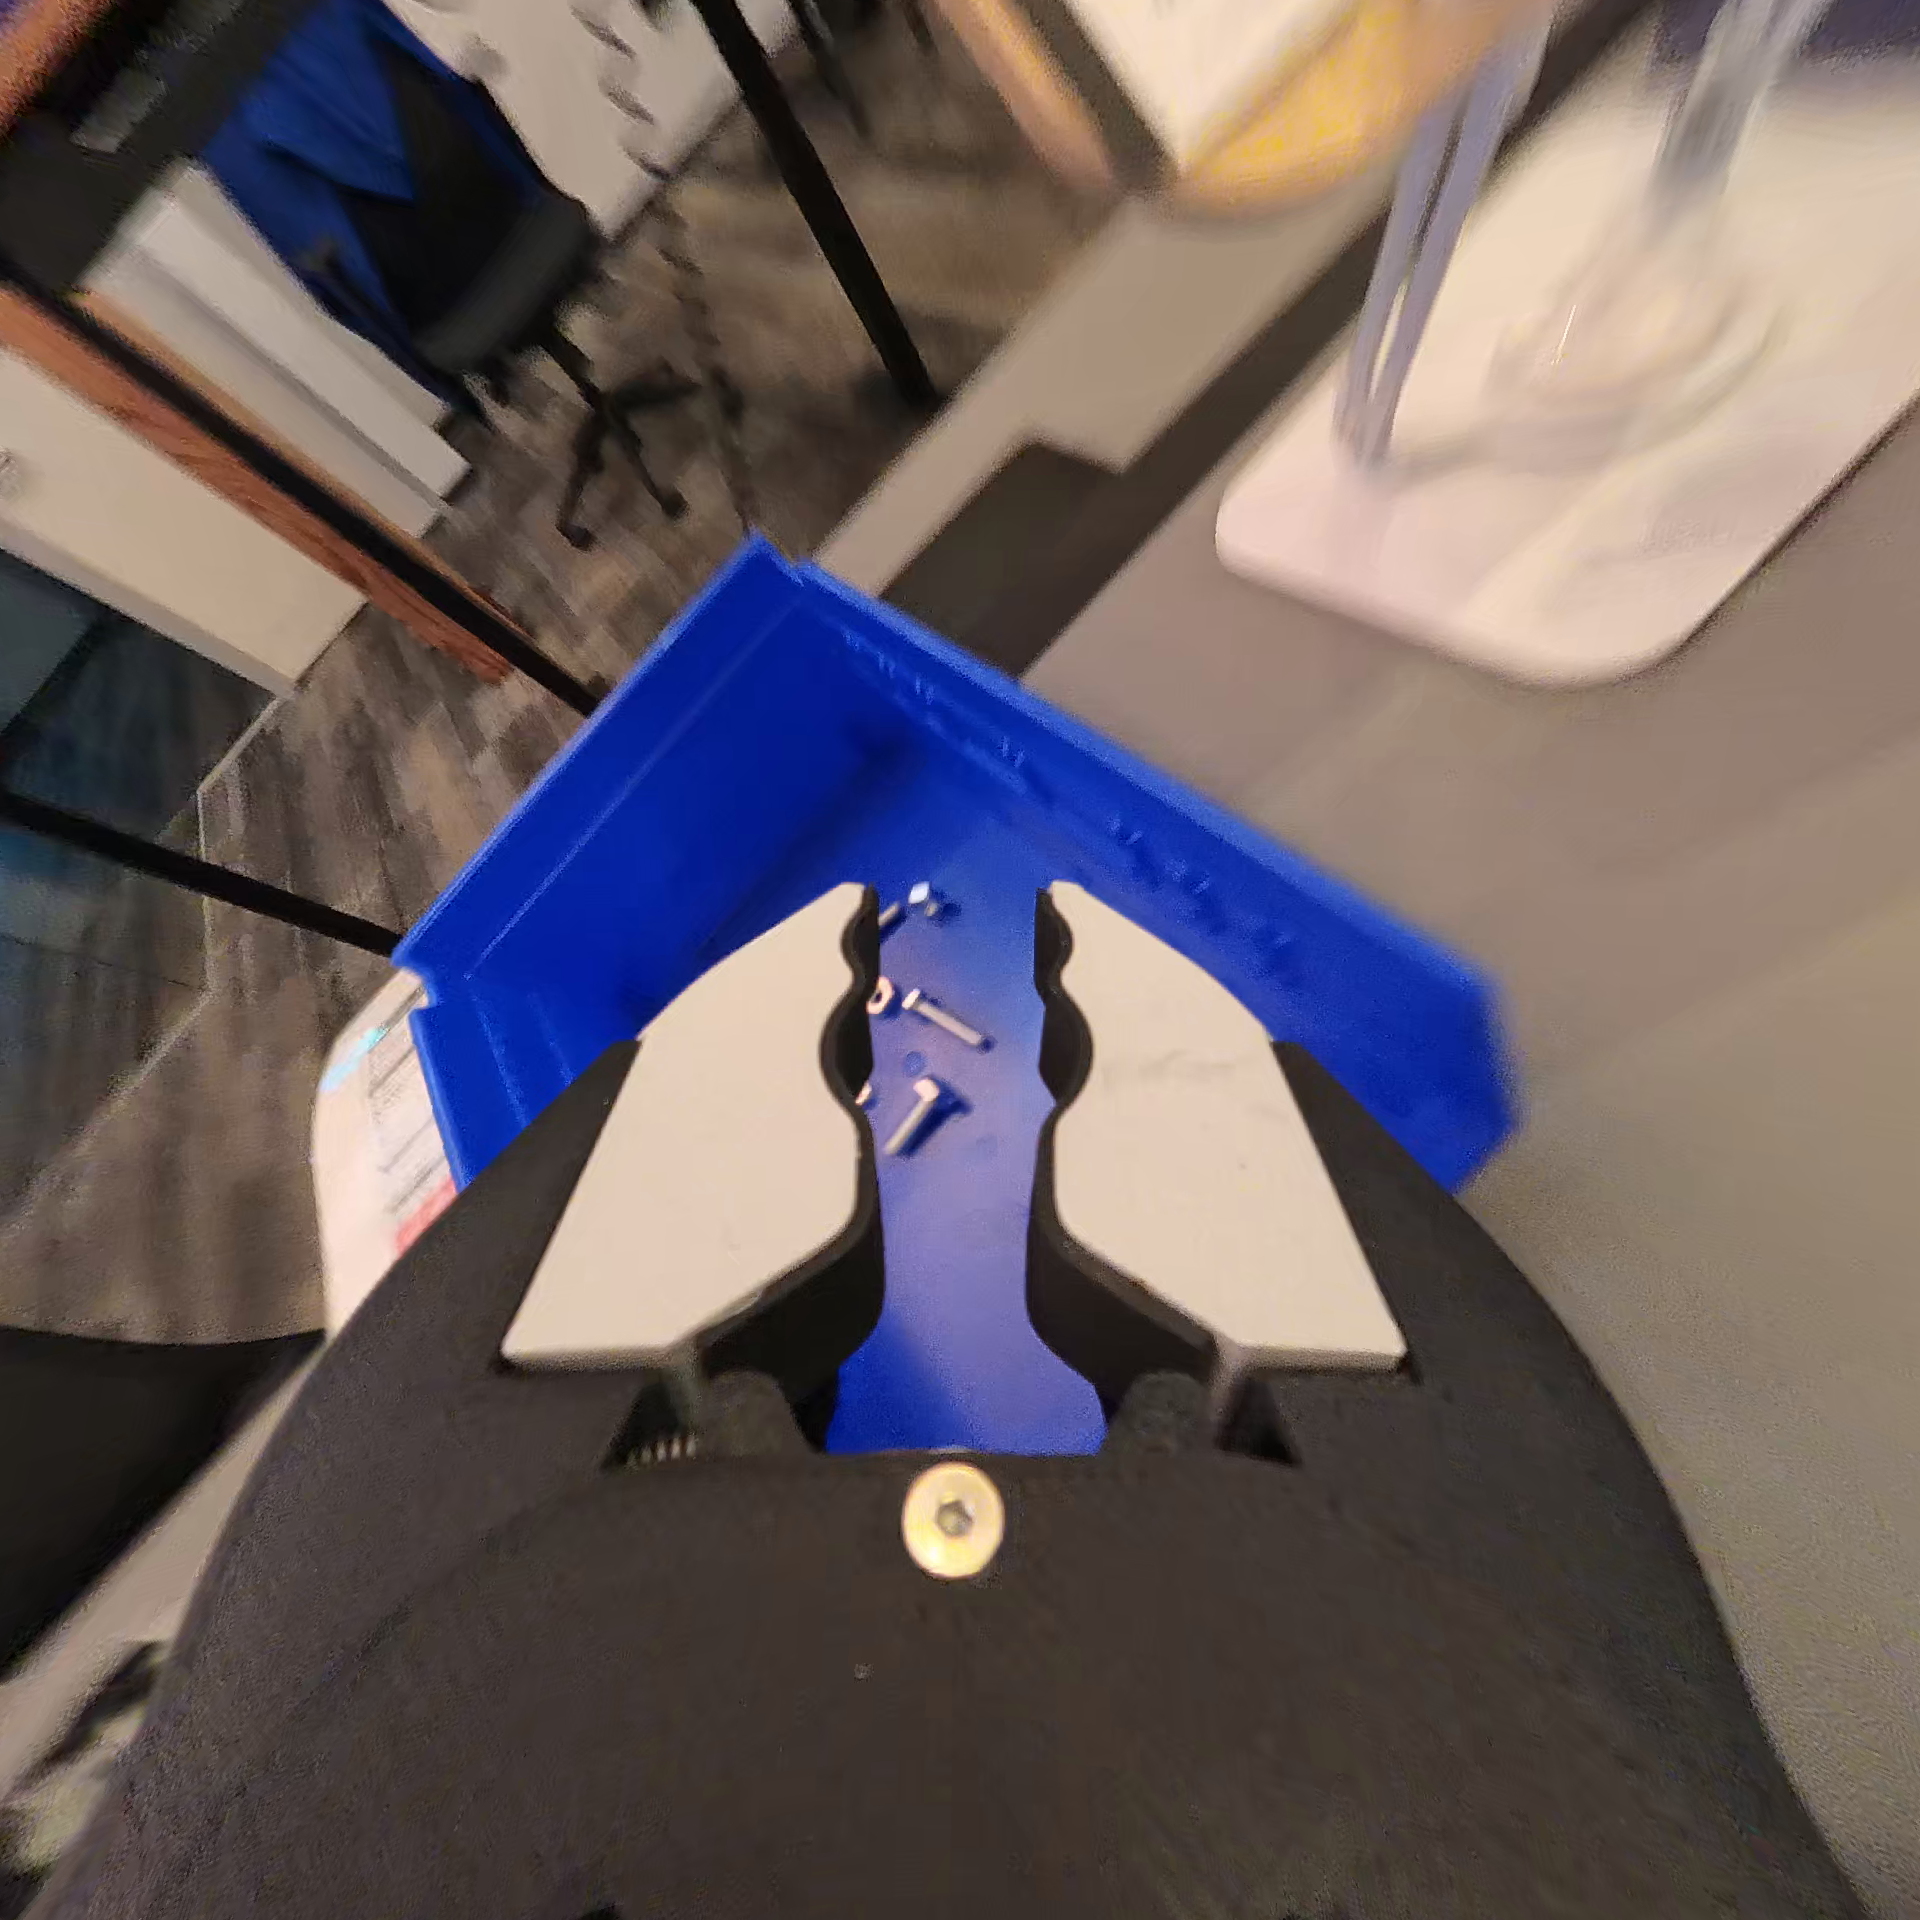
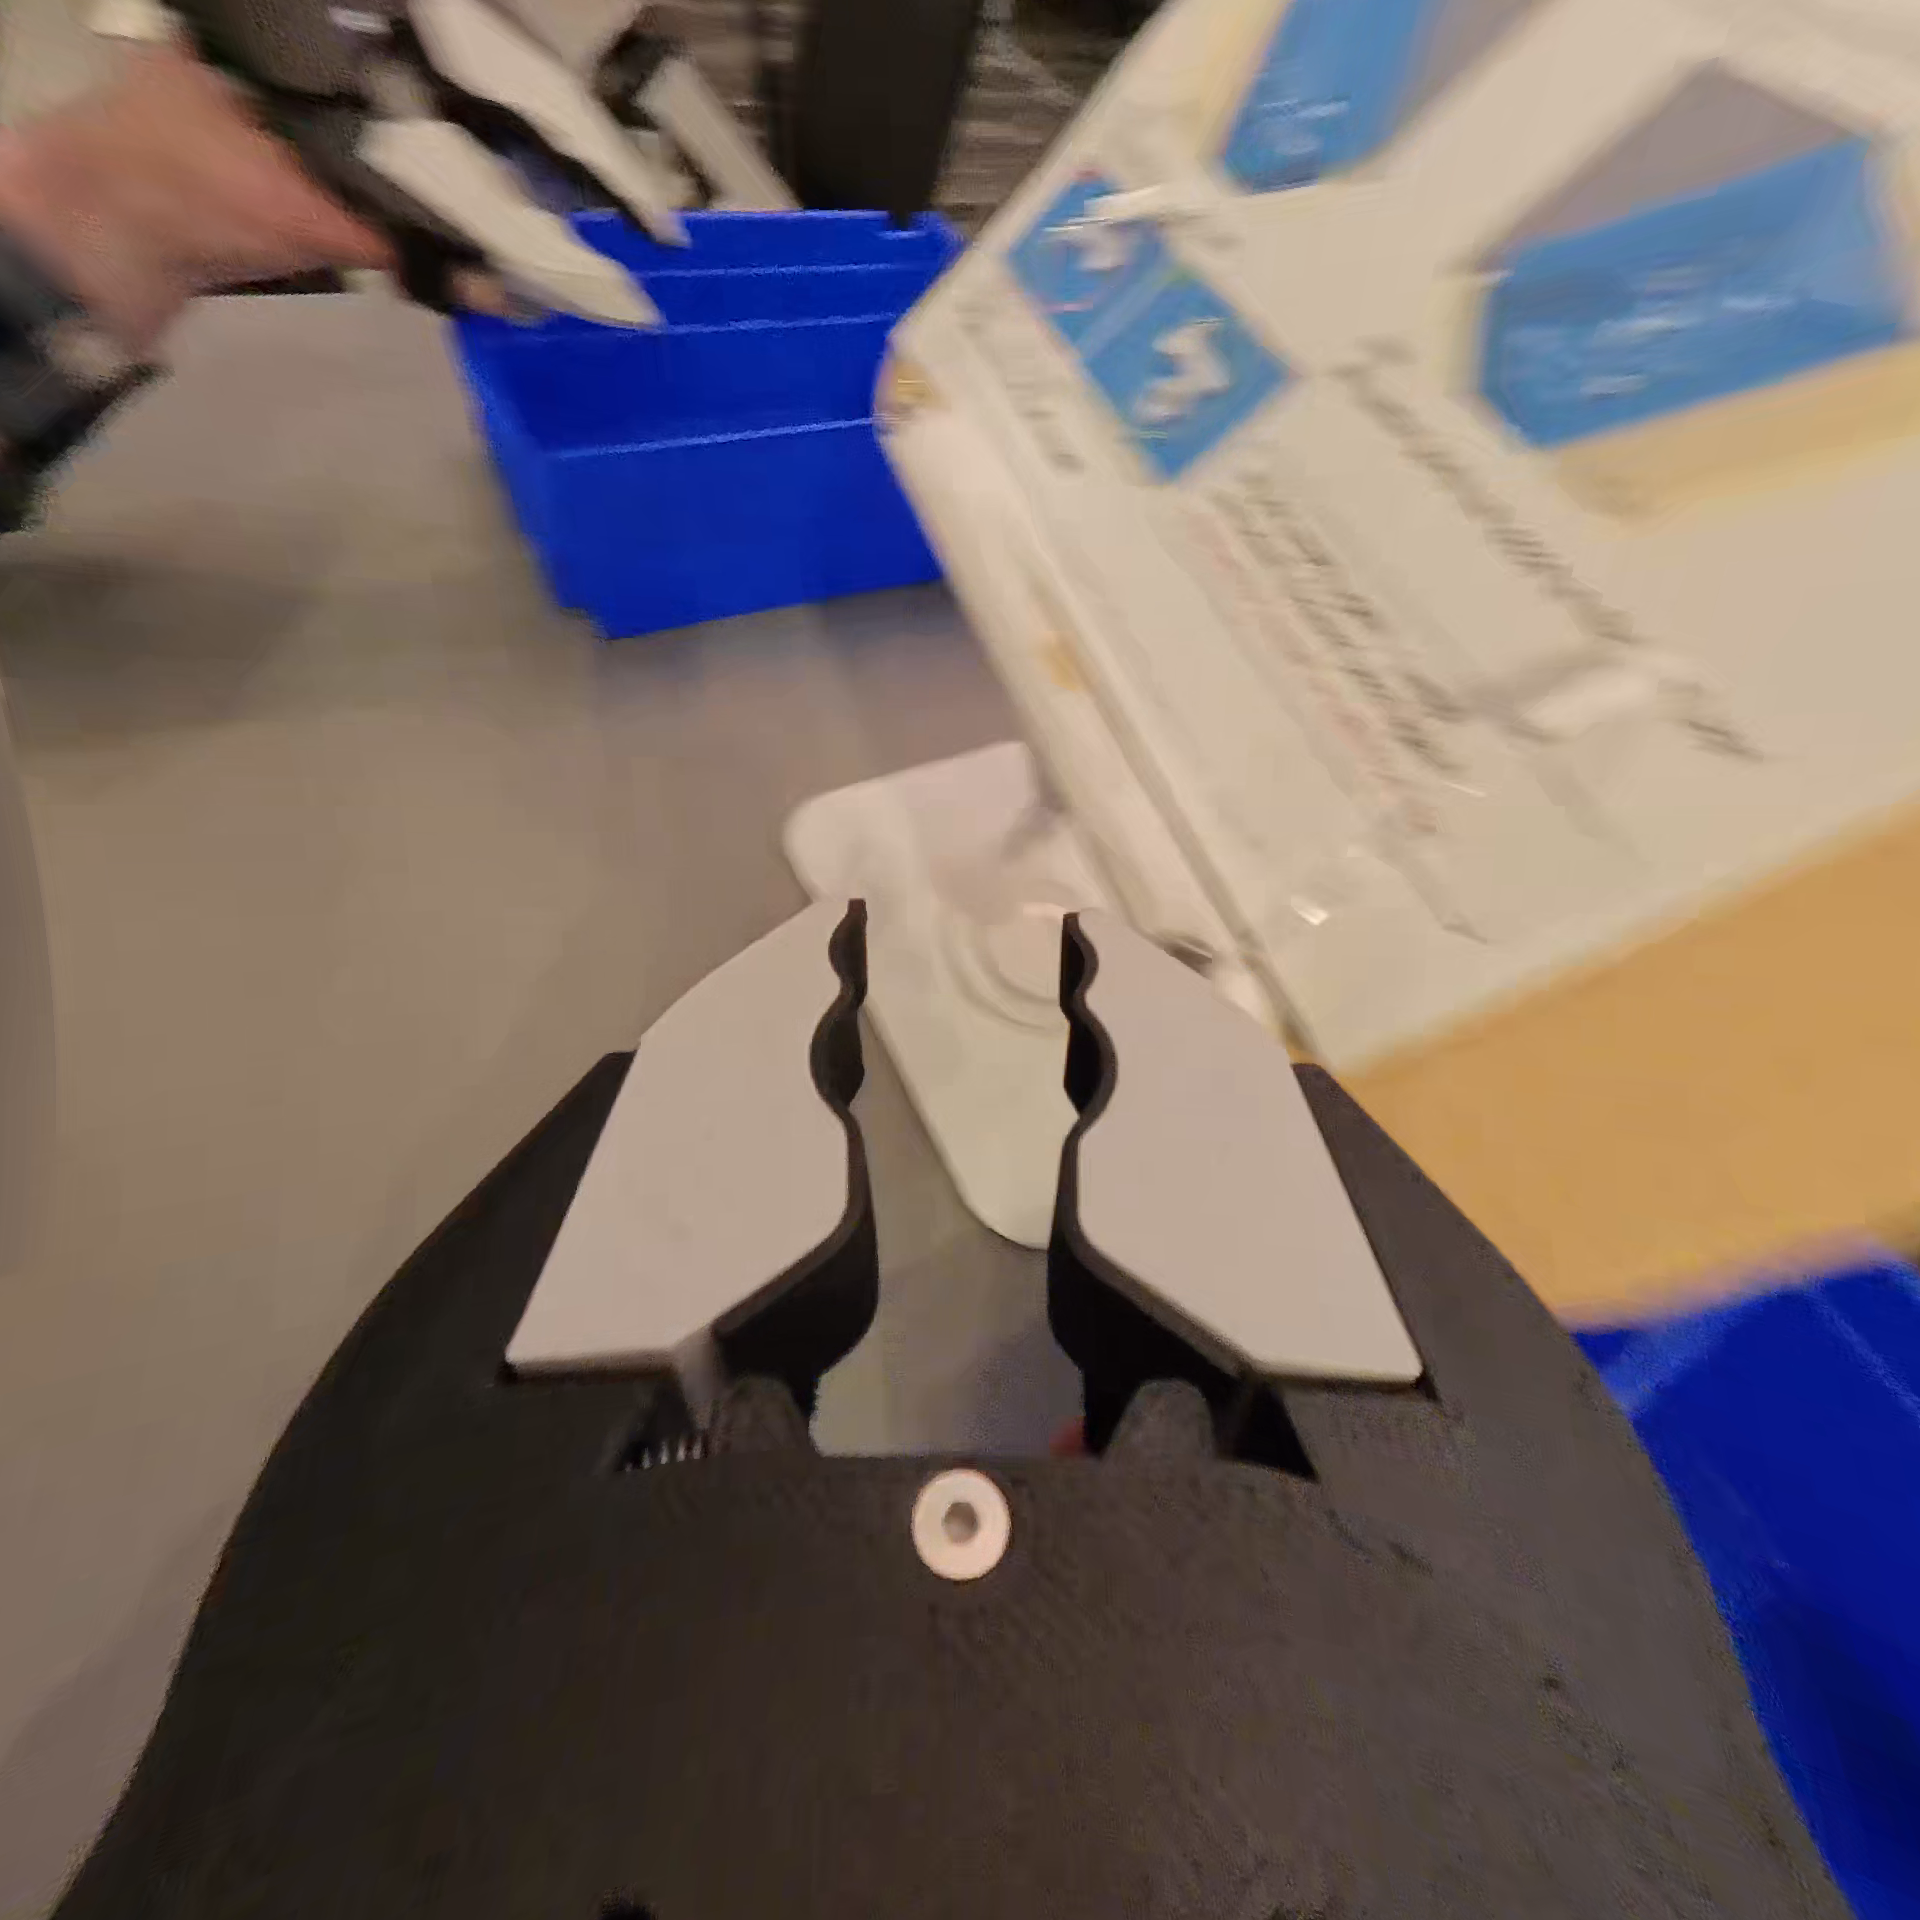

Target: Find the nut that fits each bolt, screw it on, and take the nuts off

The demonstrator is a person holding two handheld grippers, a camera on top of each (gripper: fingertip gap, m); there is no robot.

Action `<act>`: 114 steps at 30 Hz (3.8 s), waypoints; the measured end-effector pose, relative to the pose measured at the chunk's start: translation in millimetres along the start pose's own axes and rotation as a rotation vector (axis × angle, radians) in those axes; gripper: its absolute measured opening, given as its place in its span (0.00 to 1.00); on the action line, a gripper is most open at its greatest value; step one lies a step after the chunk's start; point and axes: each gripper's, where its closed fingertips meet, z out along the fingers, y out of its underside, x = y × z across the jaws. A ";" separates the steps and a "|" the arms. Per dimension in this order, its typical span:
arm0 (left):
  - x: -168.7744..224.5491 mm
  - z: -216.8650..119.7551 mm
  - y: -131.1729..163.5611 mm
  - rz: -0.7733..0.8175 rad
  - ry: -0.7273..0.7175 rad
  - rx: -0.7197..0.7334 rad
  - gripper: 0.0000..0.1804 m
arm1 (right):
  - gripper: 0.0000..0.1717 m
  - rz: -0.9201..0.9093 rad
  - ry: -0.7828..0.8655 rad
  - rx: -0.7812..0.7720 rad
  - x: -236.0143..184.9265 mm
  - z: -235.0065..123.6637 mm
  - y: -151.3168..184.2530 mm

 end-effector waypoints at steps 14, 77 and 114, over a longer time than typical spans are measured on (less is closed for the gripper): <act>-11.7 69.9 106.1 0.009 0.192 -0.664 0.20 | 0.12 0.021 -0.470 0.165 -140.6 127.3 25.6; 258.9 -33.6 -9.4 0.400 0.605 0.063 0.07 | 0.13 0.051 -0.469 0.203 -146.2 139.3 30.8; -17.5 -5.8 6.9 0.009 0.122 -0.197 0.17 | 0.13 0.029 -0.489 0.199 -150.6 137.9 32.6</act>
